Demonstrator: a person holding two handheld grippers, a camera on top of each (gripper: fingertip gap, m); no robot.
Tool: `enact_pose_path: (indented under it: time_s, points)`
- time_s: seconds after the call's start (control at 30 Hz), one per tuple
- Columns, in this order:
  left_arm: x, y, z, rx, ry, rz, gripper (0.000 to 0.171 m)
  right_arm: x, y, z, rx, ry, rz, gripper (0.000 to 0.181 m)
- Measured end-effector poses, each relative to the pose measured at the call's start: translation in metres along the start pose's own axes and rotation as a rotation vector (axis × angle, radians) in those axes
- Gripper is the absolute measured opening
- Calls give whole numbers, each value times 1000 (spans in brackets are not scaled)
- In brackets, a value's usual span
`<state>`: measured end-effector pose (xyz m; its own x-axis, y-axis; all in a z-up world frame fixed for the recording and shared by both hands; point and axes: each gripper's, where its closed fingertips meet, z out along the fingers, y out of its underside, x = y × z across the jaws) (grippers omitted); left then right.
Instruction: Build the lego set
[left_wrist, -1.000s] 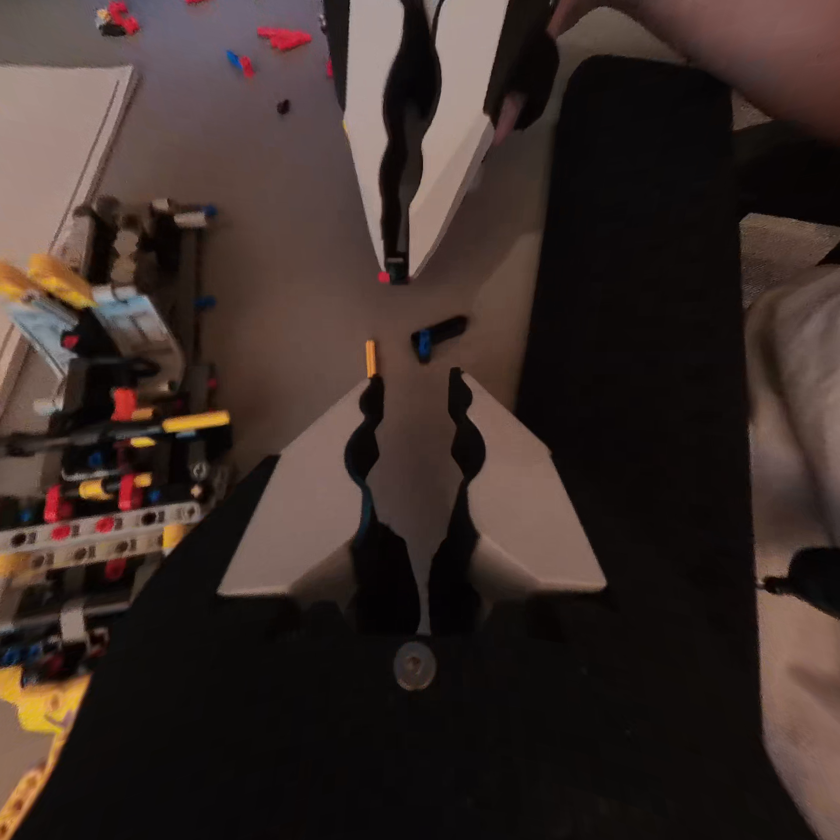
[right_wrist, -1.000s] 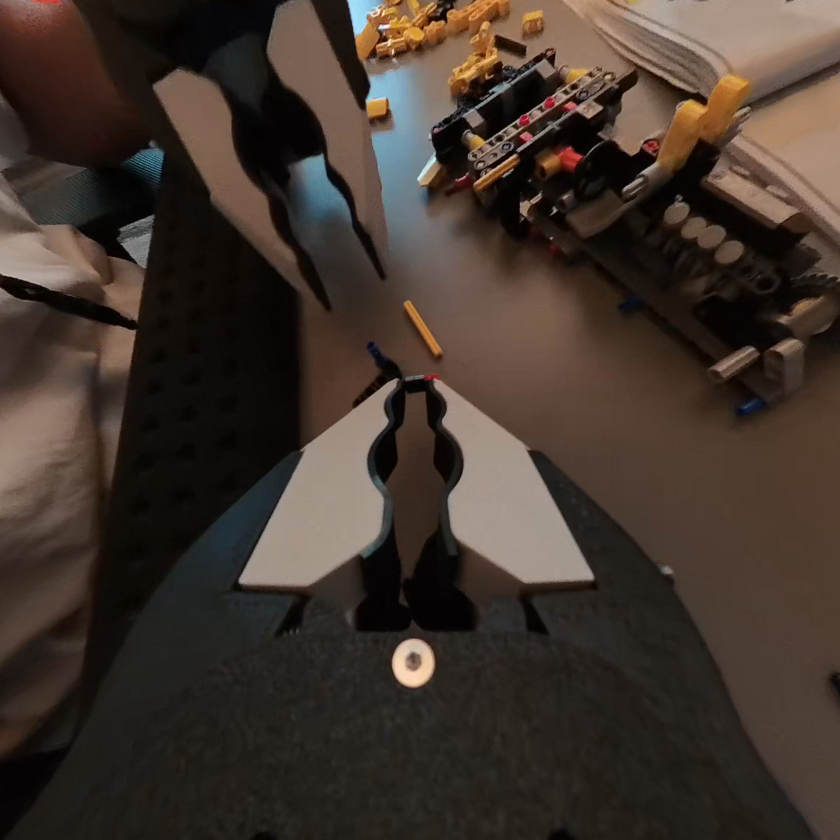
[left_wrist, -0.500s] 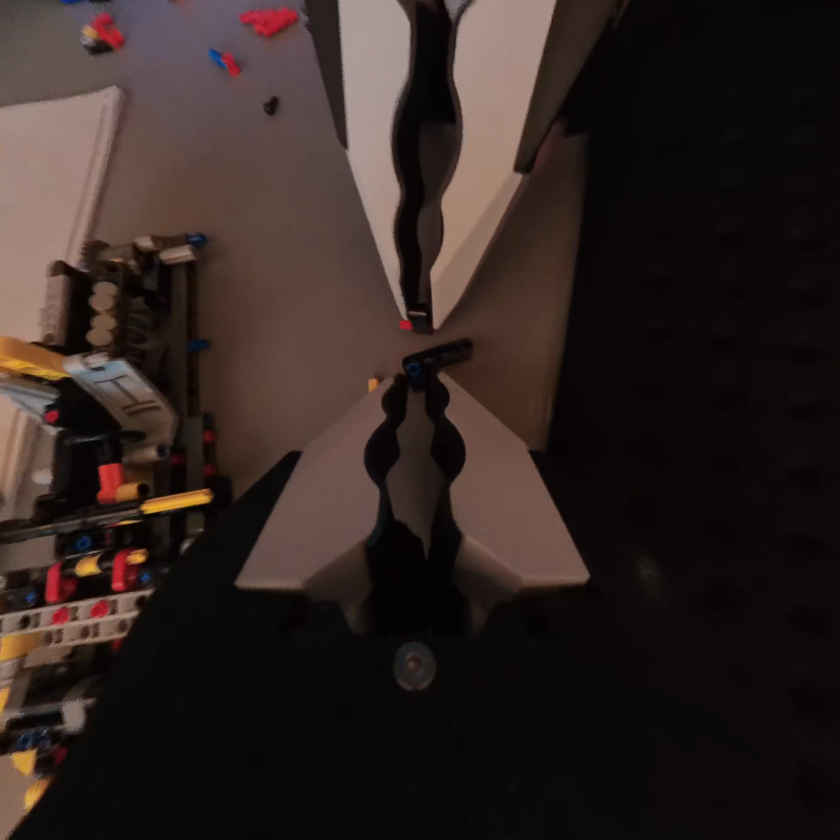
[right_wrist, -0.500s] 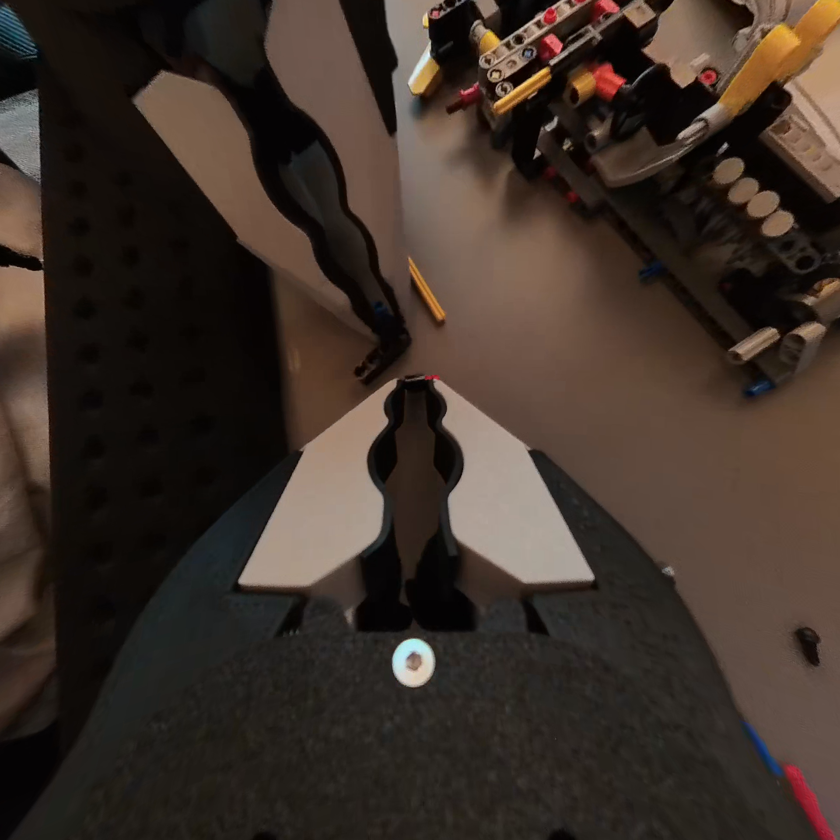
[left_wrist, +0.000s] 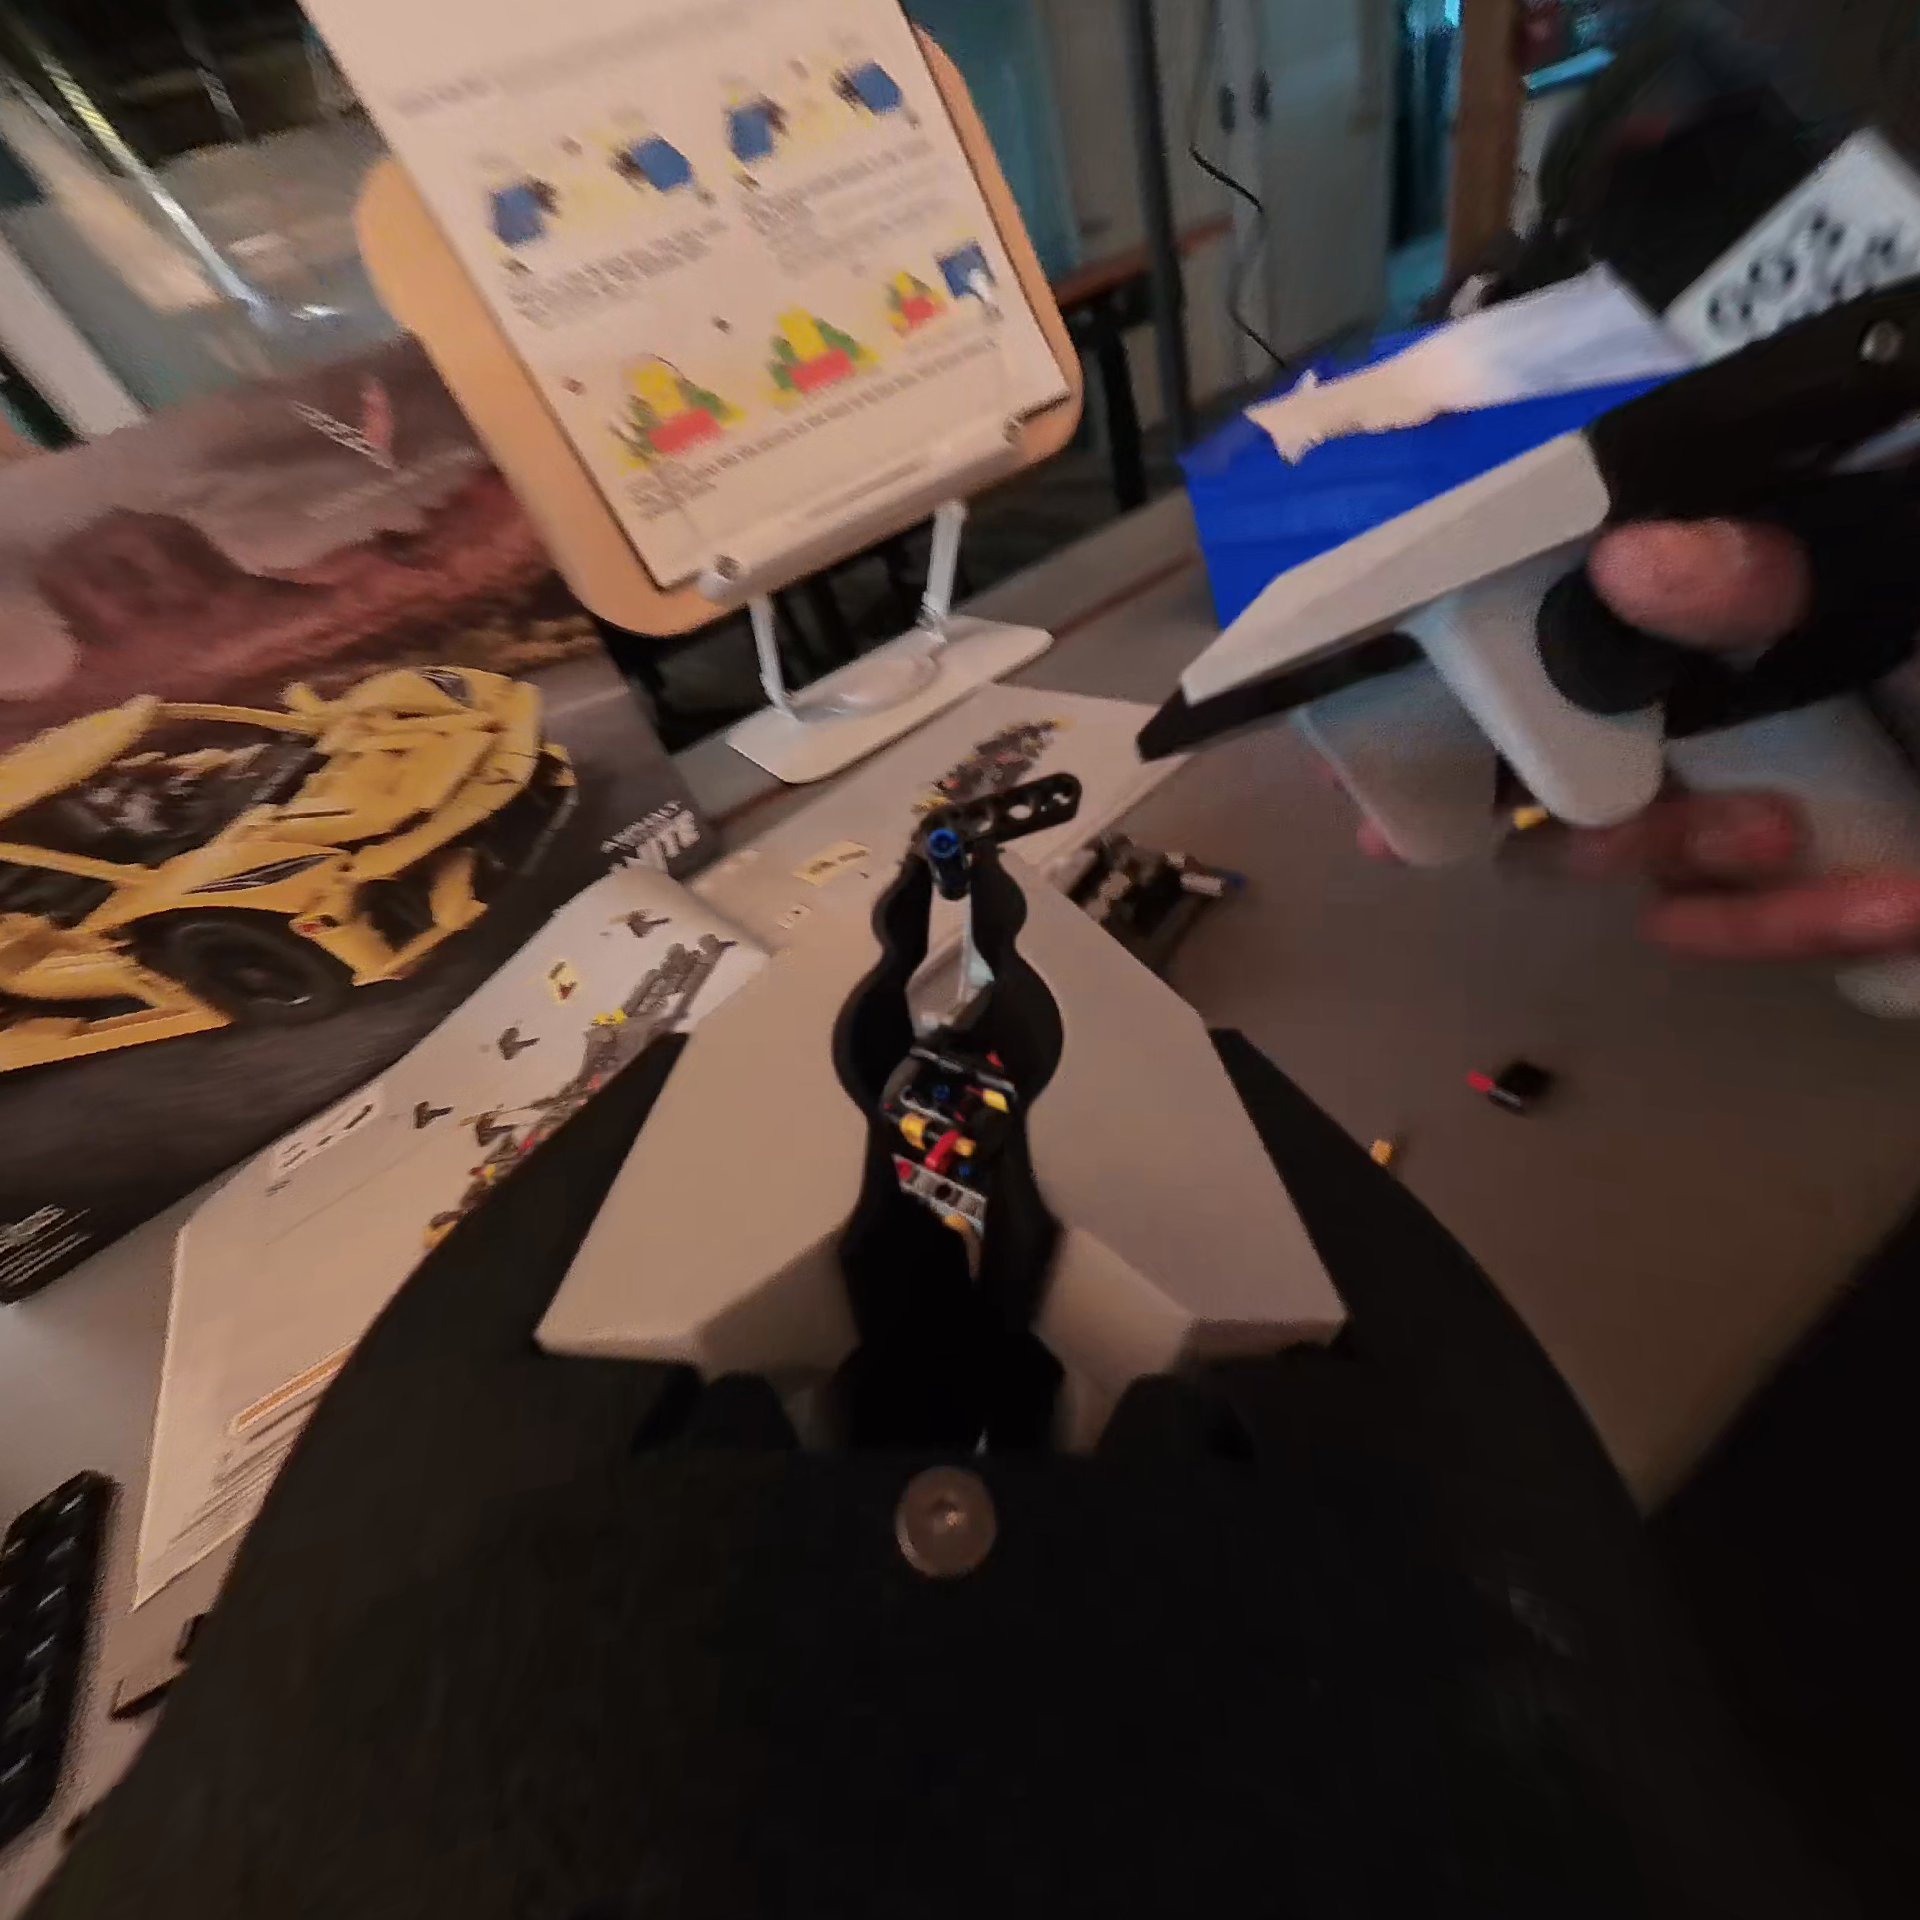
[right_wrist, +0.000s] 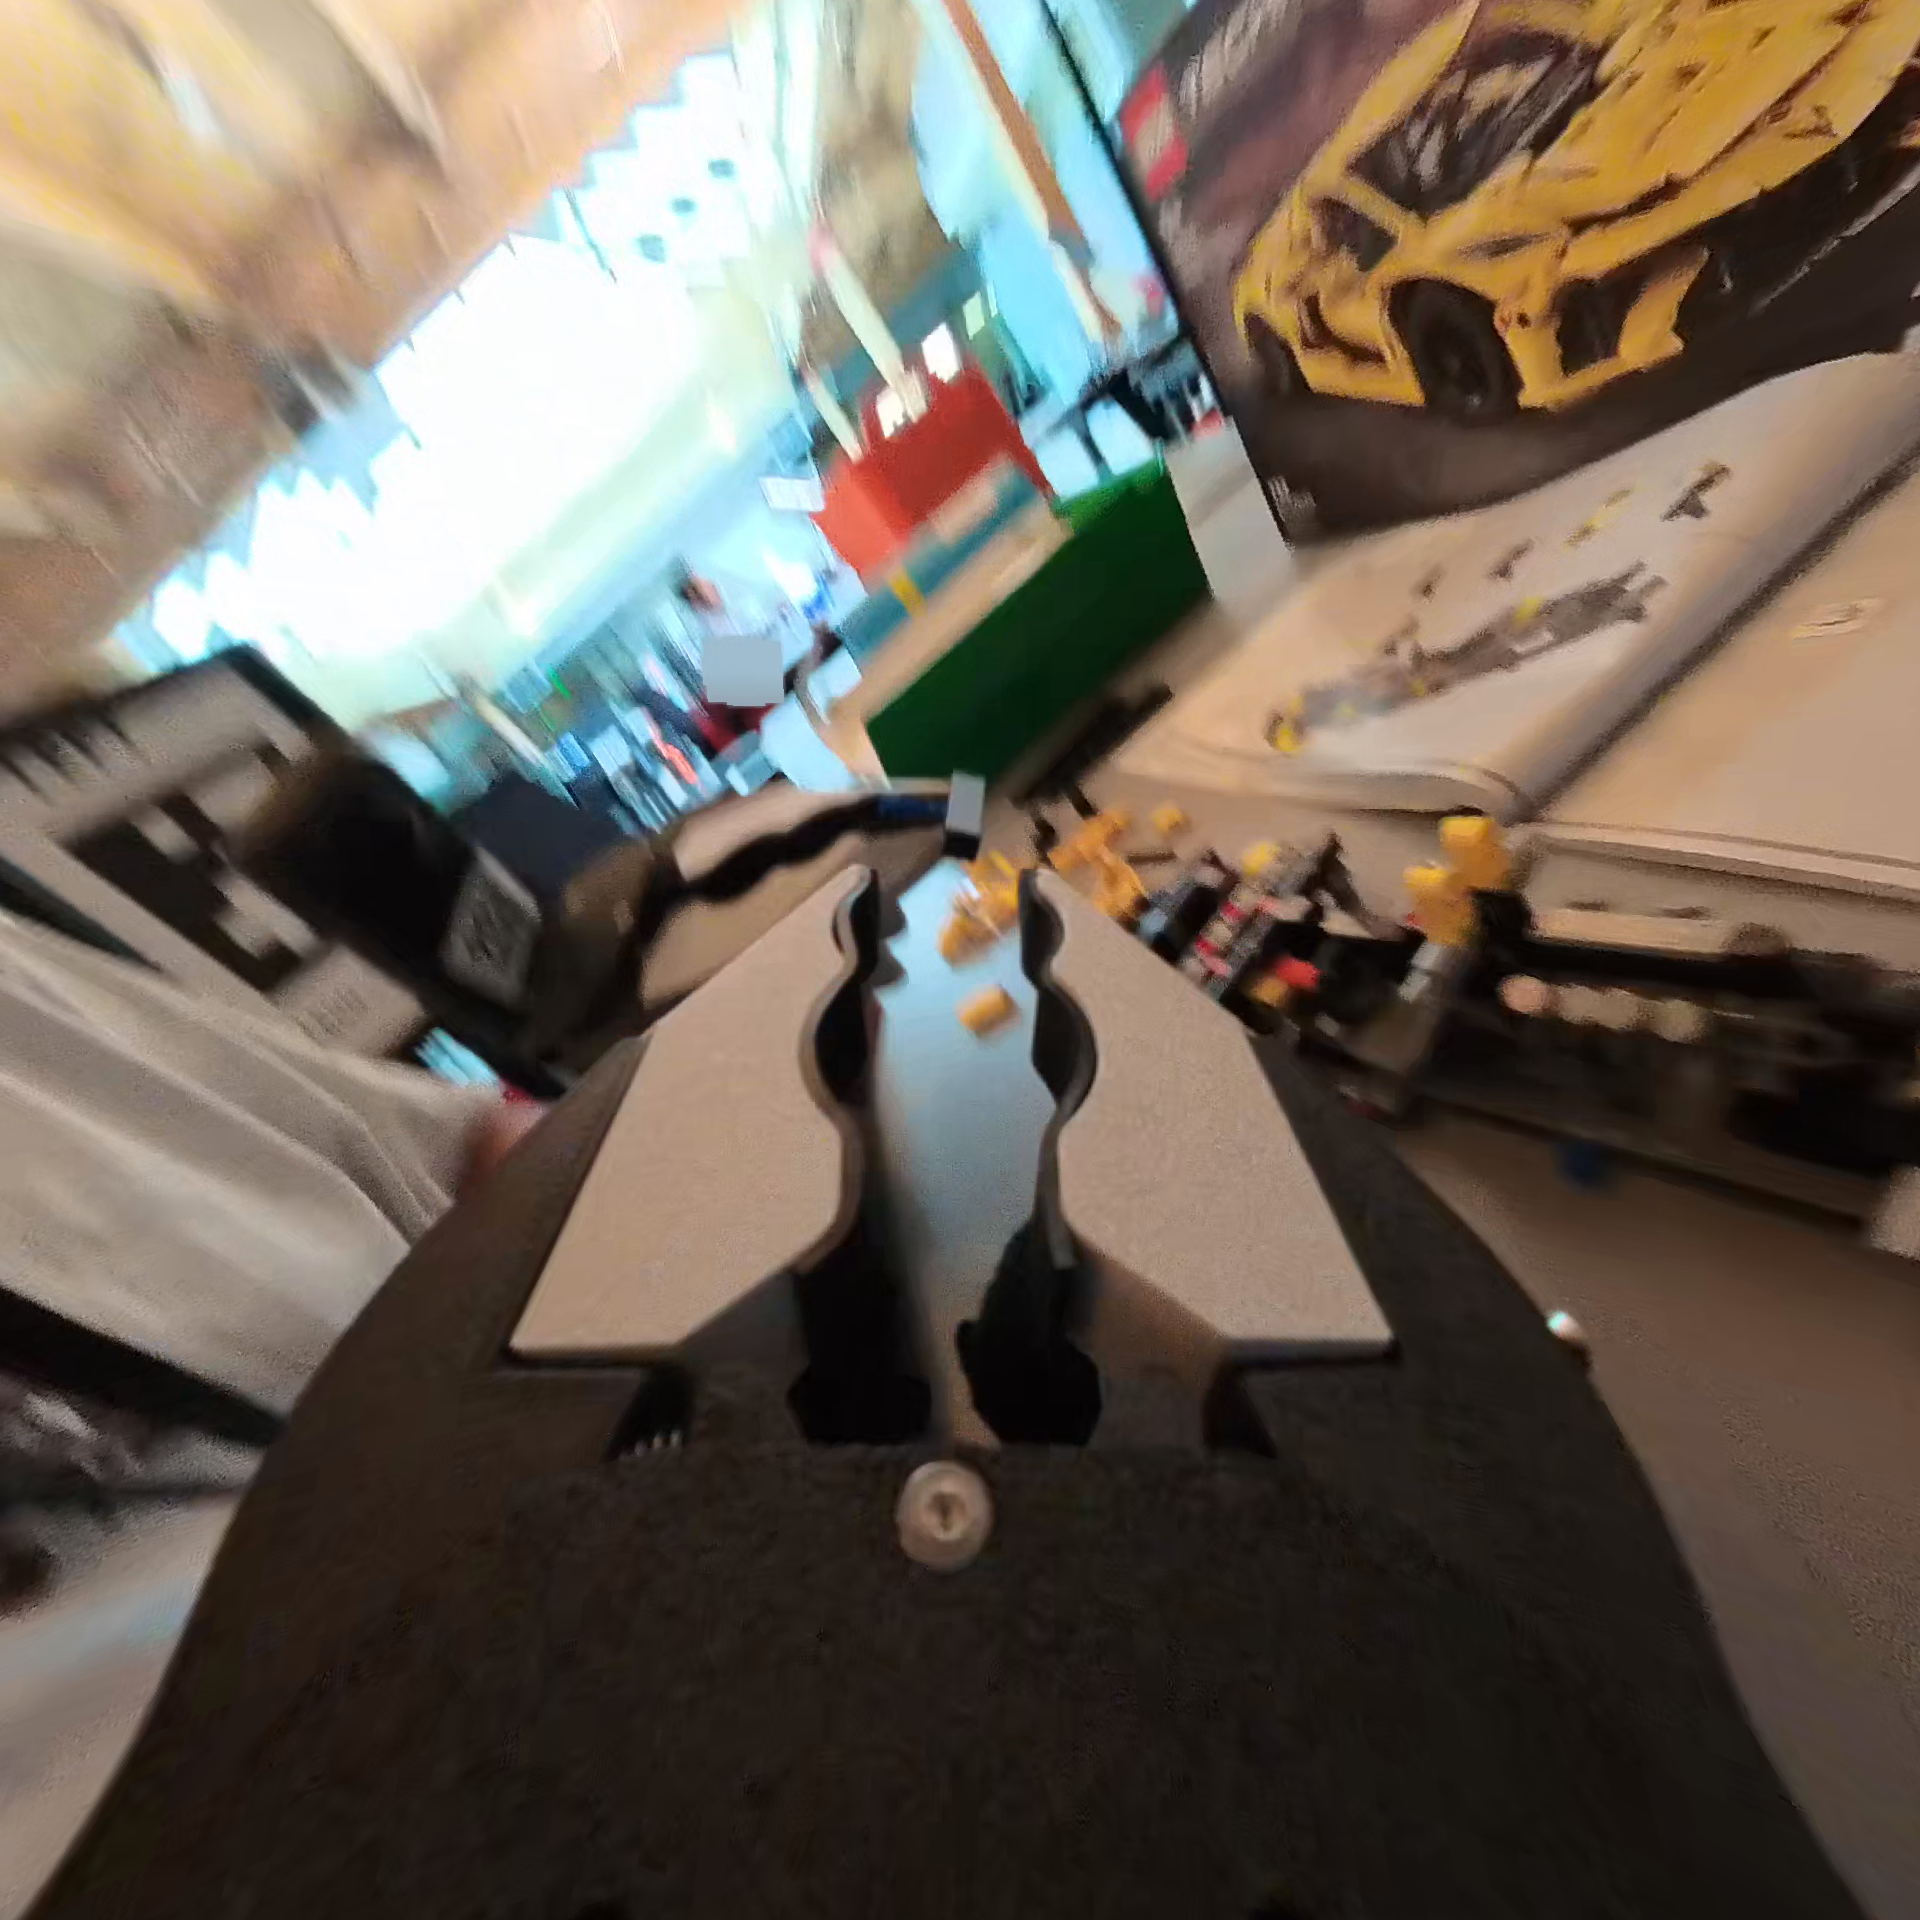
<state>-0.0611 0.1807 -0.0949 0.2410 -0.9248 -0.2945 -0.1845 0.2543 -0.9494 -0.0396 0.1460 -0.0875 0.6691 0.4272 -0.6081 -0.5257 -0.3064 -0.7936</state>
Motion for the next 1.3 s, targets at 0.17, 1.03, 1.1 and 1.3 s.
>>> enact_pose_path:
  time_s: [0.17,1.03,1.1,1.3]
  points:
    - [-1,-13,-6,46,-69,-80,5,-10,-4,24,143,-47,96,25]
    - [29,1,-75,-315,989,-260,25,-45,48,21,-502,-220,-283,7]
    - [33,9,-71,-341,998,-190,24,-53,50,25,-522,-251,-321,7]
    - [46,5,-71,-274,1046,-226,5,-59,53,31,-560,-256,-357,7]
